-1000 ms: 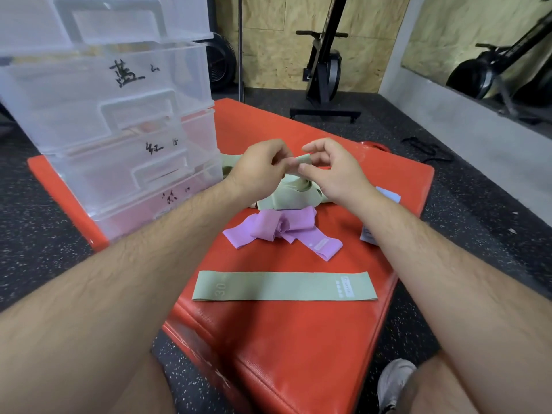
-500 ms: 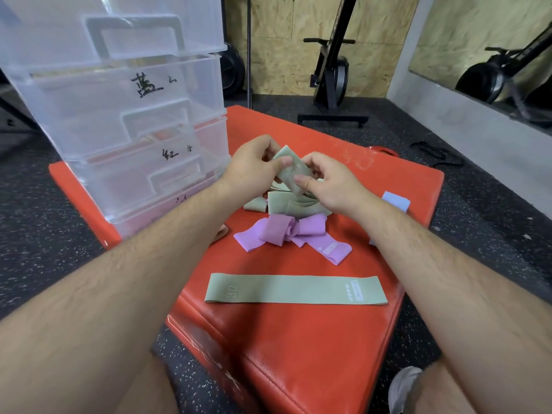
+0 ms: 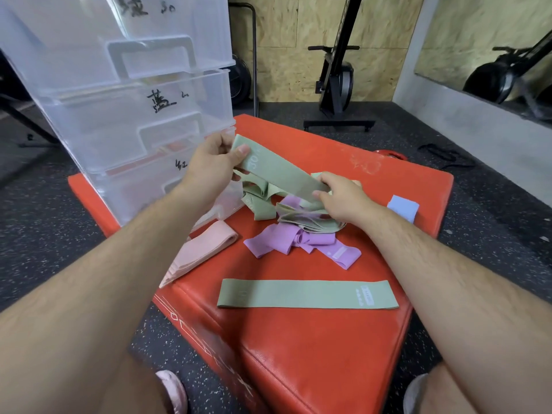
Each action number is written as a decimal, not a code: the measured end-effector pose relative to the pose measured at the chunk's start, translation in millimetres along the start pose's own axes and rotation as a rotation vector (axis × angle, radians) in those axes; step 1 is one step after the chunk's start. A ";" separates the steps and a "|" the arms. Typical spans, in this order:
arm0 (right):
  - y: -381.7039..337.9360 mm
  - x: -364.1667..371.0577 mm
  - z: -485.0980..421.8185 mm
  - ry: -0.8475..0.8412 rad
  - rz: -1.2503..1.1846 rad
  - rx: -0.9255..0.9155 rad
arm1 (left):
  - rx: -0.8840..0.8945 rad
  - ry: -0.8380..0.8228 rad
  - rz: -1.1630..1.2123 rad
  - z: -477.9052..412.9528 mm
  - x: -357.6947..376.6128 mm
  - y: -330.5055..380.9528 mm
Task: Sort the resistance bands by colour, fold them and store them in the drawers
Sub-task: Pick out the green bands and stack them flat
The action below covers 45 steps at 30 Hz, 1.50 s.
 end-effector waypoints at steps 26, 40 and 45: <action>18.8 -55.2 97.5 -0.343 -0.296 0.046 | -0.371 -0.237 -0.421 52.8 -31.9 -90.9; 23.5 -8.2 152.3 -0.500 0.010 0.015 | -0.136 -0.203 -0.846 107.7 -7.9 -119.1; 21.4 1.4 163.1 -0.474 0.062 -0.016 | -0.119 -0.194 -0.876 106.0 -9.8 -130.1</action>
Point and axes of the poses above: each hand's wrist, its own z-axis away from the middle knuckle, its own x-axis out of the palm, y = z × x, the point moved 8 cm from there along -z, towards the middle knuckle, and after that the axes turned 12 degrees about -x, right-handed, at the moved point
